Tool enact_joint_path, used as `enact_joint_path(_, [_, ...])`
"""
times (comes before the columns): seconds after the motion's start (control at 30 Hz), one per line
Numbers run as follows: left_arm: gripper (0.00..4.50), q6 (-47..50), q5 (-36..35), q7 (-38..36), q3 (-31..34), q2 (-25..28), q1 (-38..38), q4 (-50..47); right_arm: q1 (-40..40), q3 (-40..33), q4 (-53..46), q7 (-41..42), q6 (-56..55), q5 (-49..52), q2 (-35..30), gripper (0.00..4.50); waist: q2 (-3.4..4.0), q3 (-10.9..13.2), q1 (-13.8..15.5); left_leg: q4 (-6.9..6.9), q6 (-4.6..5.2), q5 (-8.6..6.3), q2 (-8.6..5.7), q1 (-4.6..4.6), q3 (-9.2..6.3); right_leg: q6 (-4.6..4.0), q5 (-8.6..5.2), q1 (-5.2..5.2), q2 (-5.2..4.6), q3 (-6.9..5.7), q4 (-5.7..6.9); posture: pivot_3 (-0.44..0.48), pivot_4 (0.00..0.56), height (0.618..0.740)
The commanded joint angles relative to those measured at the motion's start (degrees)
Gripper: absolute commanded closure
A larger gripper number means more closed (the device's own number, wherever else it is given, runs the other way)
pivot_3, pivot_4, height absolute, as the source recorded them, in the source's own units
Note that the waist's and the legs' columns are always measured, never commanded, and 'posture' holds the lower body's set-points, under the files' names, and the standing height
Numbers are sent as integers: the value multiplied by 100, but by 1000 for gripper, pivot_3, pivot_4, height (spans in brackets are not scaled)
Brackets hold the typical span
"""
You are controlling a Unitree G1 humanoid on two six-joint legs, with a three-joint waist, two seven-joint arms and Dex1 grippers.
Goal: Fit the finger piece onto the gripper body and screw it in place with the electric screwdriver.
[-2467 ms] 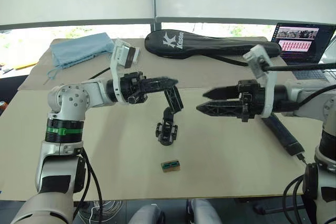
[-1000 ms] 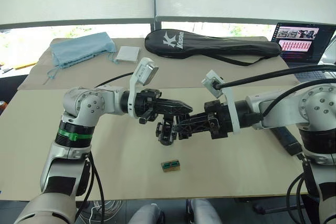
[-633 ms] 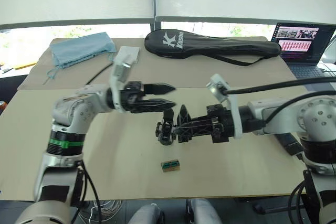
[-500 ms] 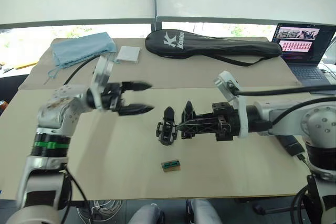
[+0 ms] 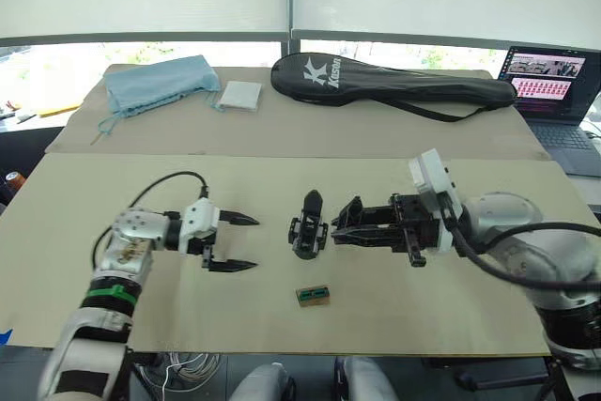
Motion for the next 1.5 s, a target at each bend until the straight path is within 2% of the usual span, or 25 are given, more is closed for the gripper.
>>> enact_joint_path(0.03, [0, -47, 103, 128, -38, -148, -217, 41, 68, -152, 37, 215, -515, -265, 128, 4058, 0, 0, -26, 0, 0, 0, 1, 1, 0, 0, 0, 0, 0, 0, 1, 0, 150, 740])
enact_joint_path(0.2, [0, 146, 299, 558, -148, -621, -494, 309, 271, -150, 93, 304, -853, -539, 311, 4058, 0, 0, -26, 2, -1, 0, 1, 2, 0, -1, 1, 0, 1, 1, 3, 0, 150, 740])
enact_joint_path(0.3, [0, 6, 465, 467, -326, -776, -566, 365, 471, -172, 28, 310, -930, -641, 320, 4058, 0, 0, -26, 2, 0, 0, 2, 2, 0, -1, 1, 0, 2, 1, 3, 0, 150, 740])
enact_joint_path(0.4, [0, -89, 588, 354, -487, -821, -588, 364, 615, -224, -32, 299, -943, -685, 317, 4058, 0, 0, -32, 2, -1, 0, 2, 2, 0, -1, 0, 0, 3, 1, 3, 0, 150, 740])
enact_joint_path(0.6, [0, -141, 740, 679, -506, -1020, -700, 503, 888, -310, -180, 209, -929, -727, 317, 4058, 0, 0, -27, 5, -1, 0, 2, 2, 0, -1, 1, 1, 2, 6, 3, 0, 150, 740])
enact_joint_path(0.93, [0, -10, 758, 665, -530, -1155, -821, 620, 878, -293, -95, 229, -894, -797, 316, 4058, 0, 0, -27, 5, -1, 0, 2, 2, 0, -1, 1, 1, 3, 4, 4, 0, 150, 740])
enact_joint_path(1.03, [841, 28, 773, 668, -545, -1199, -836, 633, 813, -287, -103, 215, -838, -797, 318, 4058, 0, 0, -23, 7, 0, 0, 1, 3, 0, -1, 1, 2, 2, 5, 4, 0, 150, 740])
enact_joint_path(1.1, [1744, 32, 823, 682, -571, -1210, -833, 675, 790, -286, -107, 202, -818, -794, 320, 4058, 0, 0, -26, 7, -1, 0, 2, 3, 0, -1, 1, 2, 3, 5, 4, 0, 150, 740])
enact_joint_path(1.13, [2055, 0, 849, 679, -587, -1210, -830, 707, 781, -283, -111, 196, -809, -795, 319, 4058, 0, 0, -26, 6, -1, 0, 2, 3, 0, -1, 1, 1, 3, 4, 4, 0, 150, 740])
enact_joint_path(1.33, [2131, -102, 936, 749, -615, -1206, -797, 792, 700, -271, -135, 143, -865, -787, 412, 4059, 0, 0, -23, 7, -1, 0, 2, 4, 0, -1, 1, 3, 2, 6, 4, 0, 150, 740])
enact_joint_path(1.5, [2131, 11, 940, 820, -654, -1240, -682, 652, 317, 94, -31, -95, -850, -1007, 868, 4059, 1, -1, -26, 13, -1, 0, 2, 5, 0, -1, 1, 4, 3, 8, 8, 0, 150, 740])
